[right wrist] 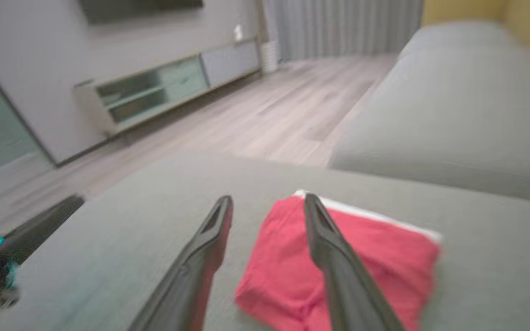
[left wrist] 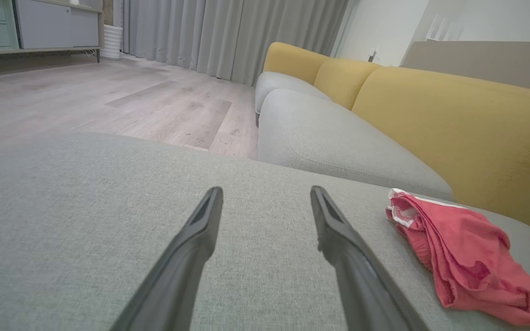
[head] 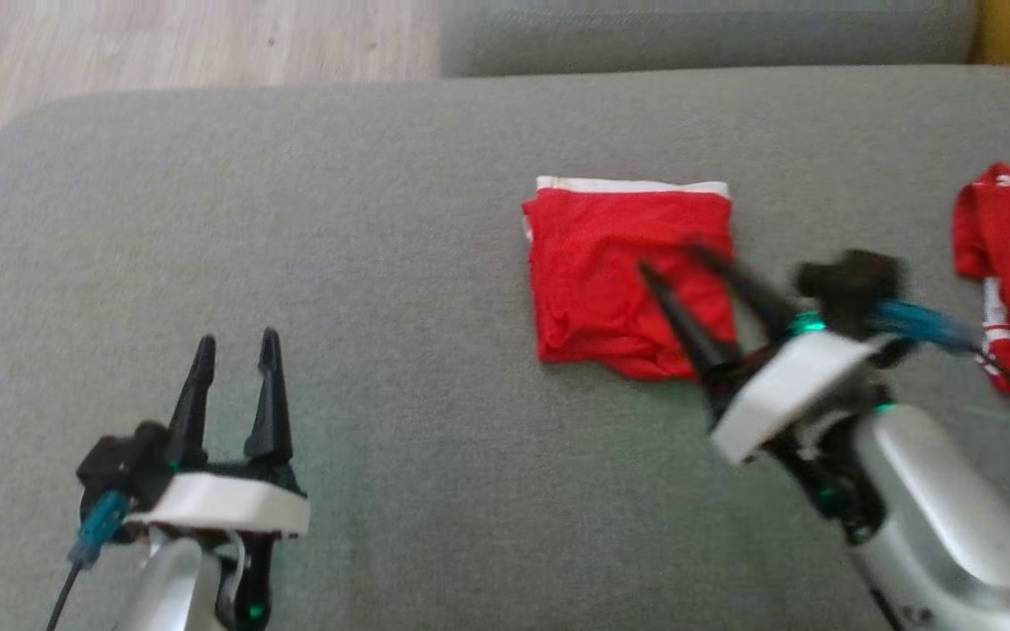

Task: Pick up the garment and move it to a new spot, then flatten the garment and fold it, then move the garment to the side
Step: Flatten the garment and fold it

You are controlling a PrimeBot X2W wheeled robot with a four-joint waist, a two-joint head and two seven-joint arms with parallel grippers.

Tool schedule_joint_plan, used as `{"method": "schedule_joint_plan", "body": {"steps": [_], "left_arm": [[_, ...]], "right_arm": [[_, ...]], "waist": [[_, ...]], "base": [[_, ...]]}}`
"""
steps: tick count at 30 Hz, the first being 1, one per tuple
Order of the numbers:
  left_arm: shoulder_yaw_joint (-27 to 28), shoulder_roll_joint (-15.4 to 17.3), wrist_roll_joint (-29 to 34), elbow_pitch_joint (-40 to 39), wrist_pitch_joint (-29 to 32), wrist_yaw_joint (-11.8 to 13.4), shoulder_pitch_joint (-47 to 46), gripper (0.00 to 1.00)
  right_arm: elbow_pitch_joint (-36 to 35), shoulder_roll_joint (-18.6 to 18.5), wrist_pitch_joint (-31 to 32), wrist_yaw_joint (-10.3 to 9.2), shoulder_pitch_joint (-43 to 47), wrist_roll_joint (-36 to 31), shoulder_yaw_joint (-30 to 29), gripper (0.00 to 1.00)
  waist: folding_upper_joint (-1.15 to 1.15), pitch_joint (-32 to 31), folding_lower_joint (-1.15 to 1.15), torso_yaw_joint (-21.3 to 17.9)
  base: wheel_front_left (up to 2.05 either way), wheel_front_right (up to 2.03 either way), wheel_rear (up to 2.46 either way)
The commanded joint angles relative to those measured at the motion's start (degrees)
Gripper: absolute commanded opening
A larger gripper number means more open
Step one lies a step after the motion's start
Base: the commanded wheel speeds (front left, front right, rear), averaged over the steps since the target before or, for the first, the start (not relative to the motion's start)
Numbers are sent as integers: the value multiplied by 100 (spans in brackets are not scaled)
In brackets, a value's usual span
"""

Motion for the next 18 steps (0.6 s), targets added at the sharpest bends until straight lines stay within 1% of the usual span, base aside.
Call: {"method": "schedule_joint_plan", "body": {"steps": [1, 3, 7, 13, 18], "left_arm": [[260, 136, 13, -161, -53, 47, -69, 100], [321, 157, 21, -169, -53, 73, 22, 100], [402, 182, 74, -201, -53, 136, 179, 100], [485, 234, 118, -148, -54, 218, 379, 100], [526, 279, 104, -33, -54, 219, 431, 100]], "right_arm": [[-228, 70, -139, -4, 113, -105, -120, 100], [-232, 163, -341, -4, 380, -323, -698, 100], [-174, 318, -493, -4, 775, -675, -1474, 100], [148, 439, -649, -4, 1080, -1013, -2050, 100], [411, 537, -764, -4, 1232, -1055, -2210, 100]], "waist": [[0, -133, 0, -130], [0, -228, 0, -219], [0, -393, 0, -360], [0, -585, 0, -531], [0, -657, 0, -611]], "base": [[0, 0, 0], [0, 0, 0], [0, 0, 0], [0, 0, 0], [0, 0, 0]]}}
